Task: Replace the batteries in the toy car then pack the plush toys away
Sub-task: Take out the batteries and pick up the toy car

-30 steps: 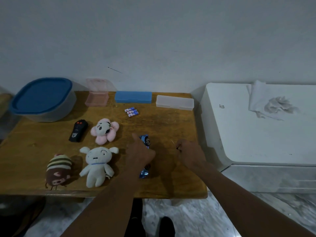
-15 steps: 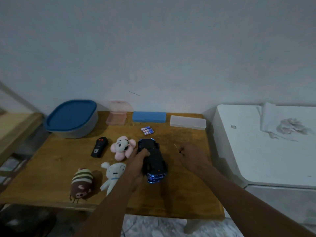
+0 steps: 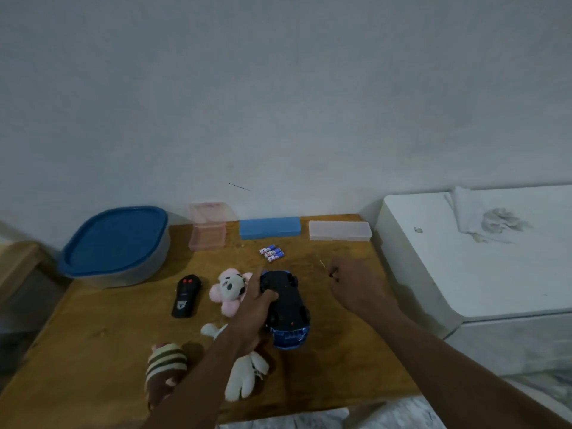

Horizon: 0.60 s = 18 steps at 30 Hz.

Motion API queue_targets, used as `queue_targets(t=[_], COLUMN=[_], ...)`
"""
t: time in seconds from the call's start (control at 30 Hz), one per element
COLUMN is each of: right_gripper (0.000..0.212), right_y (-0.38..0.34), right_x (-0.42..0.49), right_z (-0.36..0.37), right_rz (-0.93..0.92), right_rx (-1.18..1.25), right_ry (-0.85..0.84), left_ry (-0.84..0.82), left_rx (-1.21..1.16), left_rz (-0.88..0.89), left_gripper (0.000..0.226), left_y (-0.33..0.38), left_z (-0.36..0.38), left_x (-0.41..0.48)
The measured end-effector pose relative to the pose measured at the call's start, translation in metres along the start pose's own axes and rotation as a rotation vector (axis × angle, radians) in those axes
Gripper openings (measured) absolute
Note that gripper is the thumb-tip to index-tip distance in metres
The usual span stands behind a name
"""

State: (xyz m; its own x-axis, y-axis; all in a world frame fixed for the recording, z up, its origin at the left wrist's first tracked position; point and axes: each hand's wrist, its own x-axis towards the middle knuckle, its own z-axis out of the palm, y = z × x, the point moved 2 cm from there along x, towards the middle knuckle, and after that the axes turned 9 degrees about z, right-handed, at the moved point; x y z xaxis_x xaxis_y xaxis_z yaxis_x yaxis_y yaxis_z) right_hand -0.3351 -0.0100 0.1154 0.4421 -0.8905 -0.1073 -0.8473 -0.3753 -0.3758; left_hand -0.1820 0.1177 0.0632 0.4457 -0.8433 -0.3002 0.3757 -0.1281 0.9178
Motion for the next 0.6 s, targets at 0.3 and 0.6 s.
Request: queue_targets(t=[0.3,0.6], right_gripper=[0.015,0.017], right_y=[-0.014,-0.039], right_x=[-0.022,-0.017], right_z=[0.002,-0.021], right_rz=[0.097,-0.018], right_rx=[0.106,0.099], right_ry=[-0.03,0.07], left_ry=[-0.312,-0.418], left_rx=[0.004,0.068], left_rz=[-0.025,0.099], left_gripper=[0.101,0.117], left_y=[-0.003,0.01], left_z=[-0.021,-0.012], left_x=[0.003,0.004])
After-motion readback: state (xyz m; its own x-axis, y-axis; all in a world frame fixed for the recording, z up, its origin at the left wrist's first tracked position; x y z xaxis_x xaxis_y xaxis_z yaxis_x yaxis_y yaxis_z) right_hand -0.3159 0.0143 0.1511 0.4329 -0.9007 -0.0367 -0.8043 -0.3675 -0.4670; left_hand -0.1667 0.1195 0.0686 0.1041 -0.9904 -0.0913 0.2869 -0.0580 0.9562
